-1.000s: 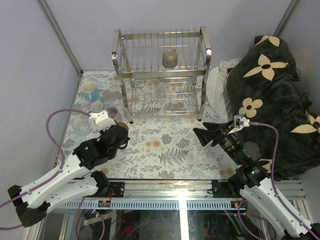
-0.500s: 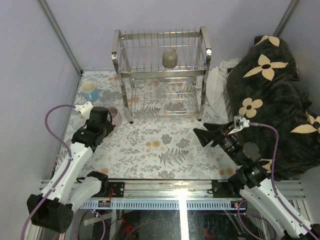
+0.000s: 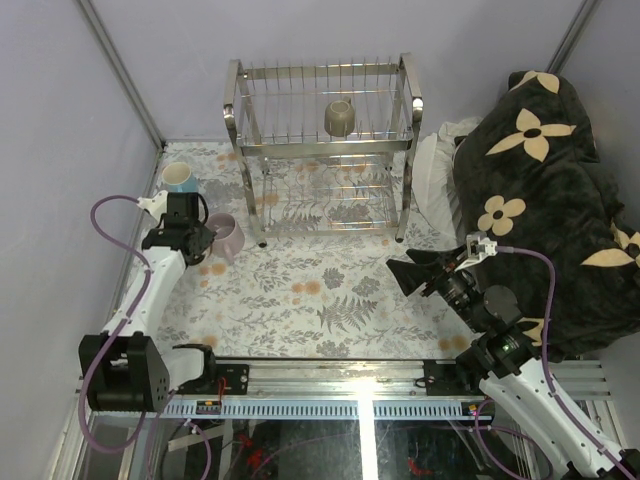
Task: Unload the cups from the dish rack
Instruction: Place the cup at the center of the board.
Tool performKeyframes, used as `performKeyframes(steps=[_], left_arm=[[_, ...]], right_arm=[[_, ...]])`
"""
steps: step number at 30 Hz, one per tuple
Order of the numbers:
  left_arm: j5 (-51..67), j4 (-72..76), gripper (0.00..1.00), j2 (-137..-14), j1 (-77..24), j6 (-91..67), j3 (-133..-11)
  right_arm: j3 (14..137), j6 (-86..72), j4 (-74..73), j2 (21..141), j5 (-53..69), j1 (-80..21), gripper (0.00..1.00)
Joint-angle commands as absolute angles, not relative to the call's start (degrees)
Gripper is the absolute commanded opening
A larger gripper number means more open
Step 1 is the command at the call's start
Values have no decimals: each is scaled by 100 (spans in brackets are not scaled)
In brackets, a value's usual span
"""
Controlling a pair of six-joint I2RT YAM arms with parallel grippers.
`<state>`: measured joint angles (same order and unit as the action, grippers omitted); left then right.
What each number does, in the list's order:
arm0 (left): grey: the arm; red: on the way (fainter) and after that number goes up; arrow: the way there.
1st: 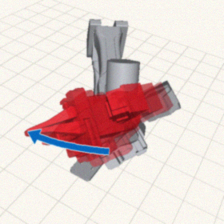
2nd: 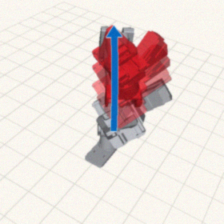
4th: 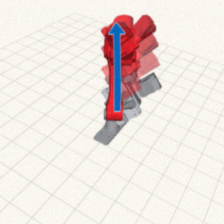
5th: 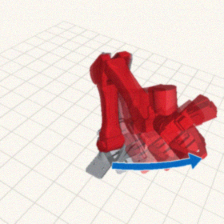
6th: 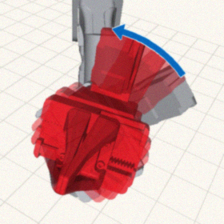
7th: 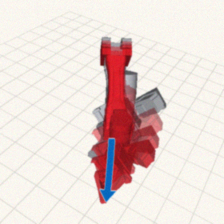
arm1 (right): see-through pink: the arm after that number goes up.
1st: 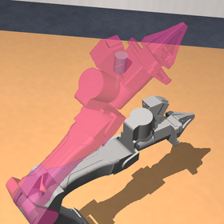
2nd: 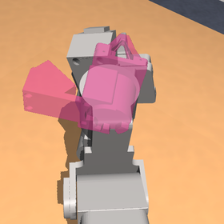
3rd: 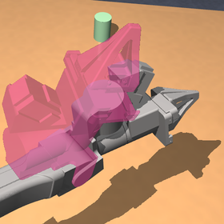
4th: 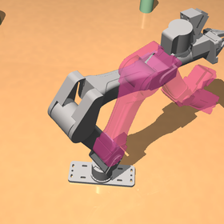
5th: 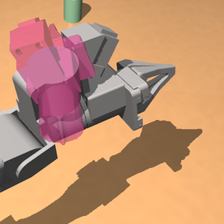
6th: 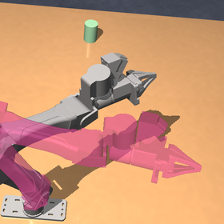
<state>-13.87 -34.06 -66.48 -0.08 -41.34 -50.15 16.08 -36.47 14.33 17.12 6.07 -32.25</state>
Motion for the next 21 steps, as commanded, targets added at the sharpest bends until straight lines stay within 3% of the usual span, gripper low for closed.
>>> performKeyframes(steps=[1,21], left_arm=[[-1301,-3024,0,-6945,259,-3852,-5198],[-914,-2841,0,-8024,836,-3608,-5097]], right_arm=[[1664,-3667,1457,1512,563,-3234,91],[1661,-3676,1295,1399,524,-3234,91]])
